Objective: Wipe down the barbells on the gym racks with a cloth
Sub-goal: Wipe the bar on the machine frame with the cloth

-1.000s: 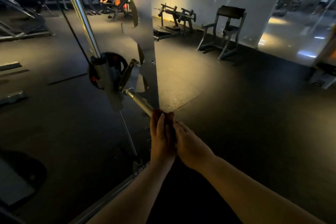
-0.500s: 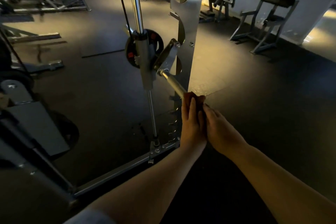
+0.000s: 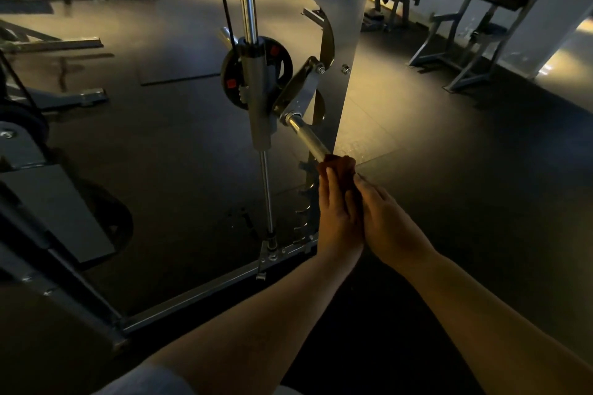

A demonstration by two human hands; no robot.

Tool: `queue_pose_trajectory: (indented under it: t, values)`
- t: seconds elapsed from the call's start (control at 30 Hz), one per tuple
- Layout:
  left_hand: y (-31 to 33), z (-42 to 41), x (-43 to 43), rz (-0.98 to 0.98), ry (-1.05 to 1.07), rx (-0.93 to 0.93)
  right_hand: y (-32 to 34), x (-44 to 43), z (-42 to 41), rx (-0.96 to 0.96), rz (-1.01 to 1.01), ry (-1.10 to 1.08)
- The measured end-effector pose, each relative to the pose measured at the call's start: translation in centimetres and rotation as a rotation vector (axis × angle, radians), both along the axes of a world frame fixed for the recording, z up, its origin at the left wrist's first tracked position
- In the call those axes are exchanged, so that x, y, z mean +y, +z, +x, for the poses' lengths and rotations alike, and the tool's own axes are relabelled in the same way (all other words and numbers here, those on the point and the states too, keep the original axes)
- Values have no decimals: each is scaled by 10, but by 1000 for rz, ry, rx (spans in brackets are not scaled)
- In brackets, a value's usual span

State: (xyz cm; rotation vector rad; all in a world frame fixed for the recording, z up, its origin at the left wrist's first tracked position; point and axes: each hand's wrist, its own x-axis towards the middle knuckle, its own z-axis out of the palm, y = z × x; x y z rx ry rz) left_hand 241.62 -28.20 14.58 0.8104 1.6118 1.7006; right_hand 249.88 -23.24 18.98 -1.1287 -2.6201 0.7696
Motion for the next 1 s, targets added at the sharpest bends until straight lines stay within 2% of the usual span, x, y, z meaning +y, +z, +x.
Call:
queue_pose_trajectory:
  t: [0.17,0.3,0.33,0.37,0.47,0.53,0.63,0.83,0.87,1.0]
  values:
    - [-9,2,-12,19,-72,130,8,0,-5,6,-48,-12]
    - [7,-32,16,85,-37,-98,5,2,-3,-58,10,3]
    - [7,-40,22,95,-15,-107,4,2,-2,-64,30,3]
    - [6,-45,25,79,-3,-17,3,3,-2,-71,45,3]
    - [-6,-37,24,-55,-16,478,0,5,-4,-82,78,-10]
    - [-13,-26,14,-53,-40,602,-1,6,-5,-82,80,-47]
    - [-18,-33,8,1,-72,617,-2,2,-4,-99,118,-77]
    - [-8,-58,30,-56,-39,514,-2,-5,-1,-170,186,-80]
    - [-9,-51,28,-77,-46,527,-3,-6,0,-193,200,-65]
    - [-14,-25,7,-122,-115,766,-2,-9,3,-196,188,-69]
